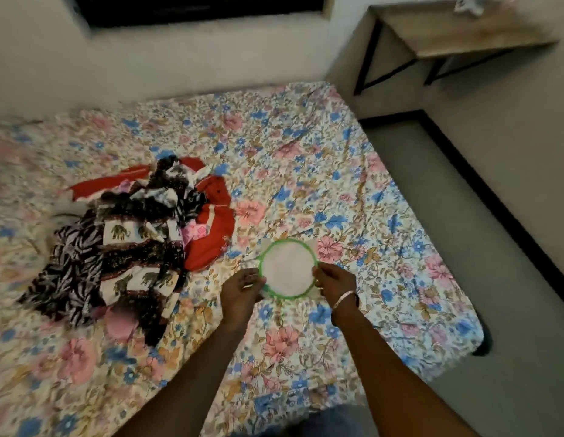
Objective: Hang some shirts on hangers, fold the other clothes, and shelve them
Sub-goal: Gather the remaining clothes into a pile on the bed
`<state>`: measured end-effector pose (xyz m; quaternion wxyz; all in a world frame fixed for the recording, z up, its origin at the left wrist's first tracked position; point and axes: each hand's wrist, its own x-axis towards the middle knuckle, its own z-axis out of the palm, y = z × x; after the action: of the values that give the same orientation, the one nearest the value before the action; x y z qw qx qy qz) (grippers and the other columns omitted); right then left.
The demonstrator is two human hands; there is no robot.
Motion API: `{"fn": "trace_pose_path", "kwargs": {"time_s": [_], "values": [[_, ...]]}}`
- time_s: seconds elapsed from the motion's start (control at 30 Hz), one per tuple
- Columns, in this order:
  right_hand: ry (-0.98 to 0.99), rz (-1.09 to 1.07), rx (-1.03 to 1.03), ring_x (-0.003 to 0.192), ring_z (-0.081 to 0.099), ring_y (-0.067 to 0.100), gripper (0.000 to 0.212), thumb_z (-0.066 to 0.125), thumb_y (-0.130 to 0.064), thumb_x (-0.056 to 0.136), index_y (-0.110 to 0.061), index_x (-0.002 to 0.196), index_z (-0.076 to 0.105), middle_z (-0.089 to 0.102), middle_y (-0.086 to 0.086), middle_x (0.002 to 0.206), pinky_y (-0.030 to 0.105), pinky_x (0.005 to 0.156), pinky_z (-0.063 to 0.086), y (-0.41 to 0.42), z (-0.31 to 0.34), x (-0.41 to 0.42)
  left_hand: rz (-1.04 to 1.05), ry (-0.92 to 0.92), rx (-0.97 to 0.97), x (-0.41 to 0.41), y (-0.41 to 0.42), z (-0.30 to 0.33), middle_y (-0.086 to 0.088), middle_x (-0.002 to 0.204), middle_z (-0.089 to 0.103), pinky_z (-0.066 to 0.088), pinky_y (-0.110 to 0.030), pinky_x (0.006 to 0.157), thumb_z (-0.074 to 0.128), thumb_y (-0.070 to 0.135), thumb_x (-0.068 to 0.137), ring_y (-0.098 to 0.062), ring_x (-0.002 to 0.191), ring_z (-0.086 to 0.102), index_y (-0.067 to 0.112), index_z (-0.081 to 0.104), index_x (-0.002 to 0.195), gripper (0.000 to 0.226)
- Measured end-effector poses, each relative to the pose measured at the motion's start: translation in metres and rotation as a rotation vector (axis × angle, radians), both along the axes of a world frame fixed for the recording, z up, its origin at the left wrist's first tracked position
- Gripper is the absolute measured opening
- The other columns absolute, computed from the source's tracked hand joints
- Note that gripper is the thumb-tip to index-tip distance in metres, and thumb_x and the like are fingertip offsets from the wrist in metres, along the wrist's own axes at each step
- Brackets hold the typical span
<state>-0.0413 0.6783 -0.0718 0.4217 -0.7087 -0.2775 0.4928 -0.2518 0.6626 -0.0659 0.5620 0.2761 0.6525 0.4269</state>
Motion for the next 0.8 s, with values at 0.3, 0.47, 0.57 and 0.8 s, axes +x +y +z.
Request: {"fn": "trace_pose_path", "kwargs": {"time_s": [0.3, 0.47, 0.57, 0.8], "values": [[0.114, -0.238, 0.175, 0.062, 0.063, 0.016, 0.014, 0.078, -0.004, 0.084, -0.007, 0.097, 0.074, 0.072, 0.008, 0.078, 0.022, 0.049, 0.052, -0.047, 0.067, 0.128, -0.146, 0.074, 0.194, 0.130, -0.008, 0.059, -0.010, 0.096, 0.075, 0.063, -0.036, 0.067, 0.077, 0.003, 0.087, -0.028, 0.086, 0.073, 0.008, 0.074, 0.109, 0.023], [0.136, -0.184, 0.228, 0.064, 0.067, 0.021, 0.014, 0.078, -0.005, 0.085, -0.008, 0.098, 0.073, 0.073, 0.011, 0.081, 0.029, 0.054, 0.057, -0.049, 0.079, 0.233, -0.086, 0.059, 0.260, 0.233, -0.004, 0.075, -0.009, 0.099, 0.075, 0.063, -0.038, 0.074, 0.075, 0.003, 0.088, -0.029, 0.093, 0.072, 0.008, 0.074, 0.110, 0.022], [0.160, -0.129, 0.247, 0.063, 0.068, 0.020, 0.015, 0.078, -0.005, 0.085, -0.008, 0.098, 0.072, 0.073, 0.014, 0.082, 0.029, 0.055, 0.057, -0.049, 0.087, 0.303, -0.012, 0.064, 0.294, 0.303, -0.010, 0.082, -0.007, 0.099, 0.076, 0.062, -0.041, 0.074, 0.070, 0.004, 0.093, -0.029, 0.094, 0.072, 0.015, 0.076, 0.103, 0.017], [0.186, -0.044, 0.206, 0.053, 0.065, 0.013, 0.021, 0.077, -0.003, 0.085, -0.001, 0.105, 0.071, 0.073, 0.012, 0.077, 0.026, 0.050, 0.054, -0.019, 0.122, 0.424, 0.091, -0.010, 0.260, 0.425, -0.009, 0.110, -0.015, 0.105, 0.073, 0.061, -0.048, 0.083, 0.063, 0.011, 0.099, -0.034, 0.094, 0.070, 0.010, 0.073, 0.119, 0.023]]}}
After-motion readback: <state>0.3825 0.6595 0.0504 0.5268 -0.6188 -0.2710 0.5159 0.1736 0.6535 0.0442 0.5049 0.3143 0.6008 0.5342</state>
